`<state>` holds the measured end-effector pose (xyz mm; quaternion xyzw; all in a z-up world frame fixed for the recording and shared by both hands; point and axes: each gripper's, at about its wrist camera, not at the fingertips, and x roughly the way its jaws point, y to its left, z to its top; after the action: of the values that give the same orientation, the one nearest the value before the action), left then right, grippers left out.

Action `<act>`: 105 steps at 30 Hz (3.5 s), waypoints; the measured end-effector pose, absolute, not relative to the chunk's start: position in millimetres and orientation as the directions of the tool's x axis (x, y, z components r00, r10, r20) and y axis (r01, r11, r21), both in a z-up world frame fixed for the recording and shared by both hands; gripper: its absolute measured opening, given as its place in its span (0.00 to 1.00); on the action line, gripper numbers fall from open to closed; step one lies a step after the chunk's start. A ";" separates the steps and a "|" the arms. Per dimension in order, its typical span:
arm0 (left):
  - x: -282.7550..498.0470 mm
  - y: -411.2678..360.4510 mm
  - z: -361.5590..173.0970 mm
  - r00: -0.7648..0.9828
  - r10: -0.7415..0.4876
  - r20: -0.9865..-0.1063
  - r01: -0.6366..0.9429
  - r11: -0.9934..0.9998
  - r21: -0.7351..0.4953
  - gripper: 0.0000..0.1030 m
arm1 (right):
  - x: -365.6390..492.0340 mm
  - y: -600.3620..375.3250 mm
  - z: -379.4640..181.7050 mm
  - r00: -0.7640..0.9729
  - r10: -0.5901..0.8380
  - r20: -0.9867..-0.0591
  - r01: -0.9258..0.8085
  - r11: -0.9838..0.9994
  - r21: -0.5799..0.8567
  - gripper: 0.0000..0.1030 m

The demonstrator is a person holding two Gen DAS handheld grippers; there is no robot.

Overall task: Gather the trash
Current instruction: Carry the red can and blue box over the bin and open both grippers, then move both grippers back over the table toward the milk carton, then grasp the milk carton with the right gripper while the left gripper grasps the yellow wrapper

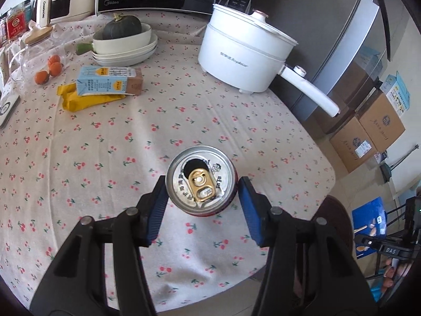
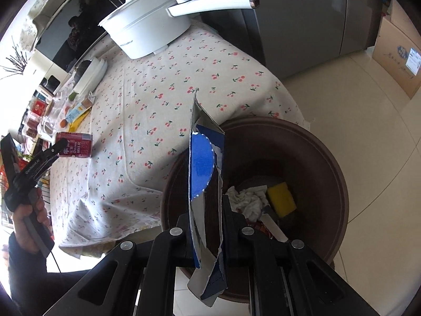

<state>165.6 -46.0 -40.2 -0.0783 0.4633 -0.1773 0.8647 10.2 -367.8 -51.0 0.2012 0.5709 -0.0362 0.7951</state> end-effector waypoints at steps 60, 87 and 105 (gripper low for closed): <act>123.4 5.6 -51.0 0.471 -0.150 -0.869 0.216 0.975 -0.051 0.99 | 45.9 -300.7 -62.1 0.240 0.090 -0.967 0.243 0.959 0.150 0.80; 216.3 216.8 -105.1 0.471 0.048 -0.881 -0.104 0.995 -0.001 0.99 | 245.4 -65.8 -51.0 0.257 0.076 -0.963 0.141 0.983 0.116 0.82; 241.1 235.0 -111.7 0.531 0.019 -0.847 -0.019 1.000 0.011 0.99 | 404.1 11.8 -86.6 0.307 0.078 -0.948 0.405 0.891 0.205 0.83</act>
<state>241.1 235.0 -111.7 0.0003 0.4842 0.0109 0.8749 404.1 11.8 -86.6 0.2085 0.5792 -0.1044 0.7812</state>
